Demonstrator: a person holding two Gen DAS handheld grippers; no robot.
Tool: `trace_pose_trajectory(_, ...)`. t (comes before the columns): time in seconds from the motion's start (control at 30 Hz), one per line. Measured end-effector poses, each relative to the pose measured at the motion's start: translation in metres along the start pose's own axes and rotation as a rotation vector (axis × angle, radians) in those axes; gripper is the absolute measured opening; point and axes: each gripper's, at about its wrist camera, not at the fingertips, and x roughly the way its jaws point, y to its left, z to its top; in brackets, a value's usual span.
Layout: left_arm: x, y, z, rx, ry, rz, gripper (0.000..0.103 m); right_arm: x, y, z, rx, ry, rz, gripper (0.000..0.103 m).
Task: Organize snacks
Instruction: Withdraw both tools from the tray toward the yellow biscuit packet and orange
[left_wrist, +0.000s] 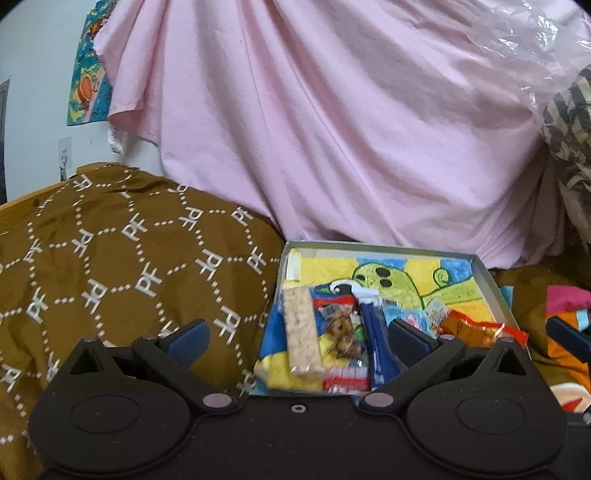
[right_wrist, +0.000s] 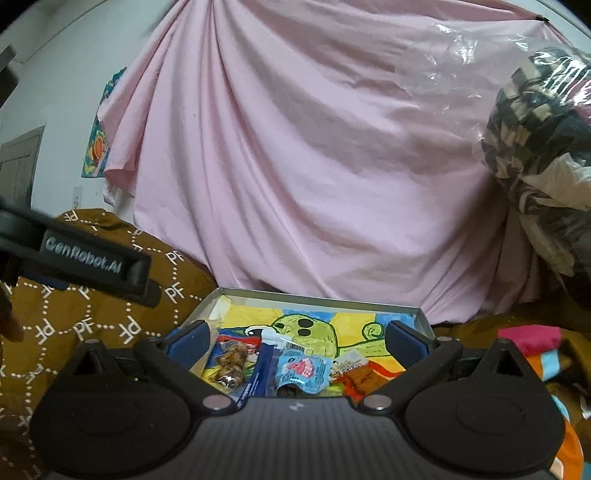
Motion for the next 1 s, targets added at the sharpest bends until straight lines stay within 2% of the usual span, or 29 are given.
trace_pose_trajectory(0.3, -0.045, 0.019, -0.025, 0.020, -0.021, 0.022, 0.102, -0.045, 0.011, -0.010, 0.009, -0.004, -0.014, 0.103)
trace_pose_trajectory(0.63, -0.083, 0.047, -0.058, 0.029, -0.005, 0.042, 0.102, -0.089, 0.030, -0.026, -0.008, 0.023, 0.006, 0.103)
trace_pose_trajectory(1.0, -0.095, 0.086, -0.100, 0.013, 0.069, 0.073, 0.102, -0.116, 0.064, -0.051, -0.009, 0.165, 0.088, 0.103)
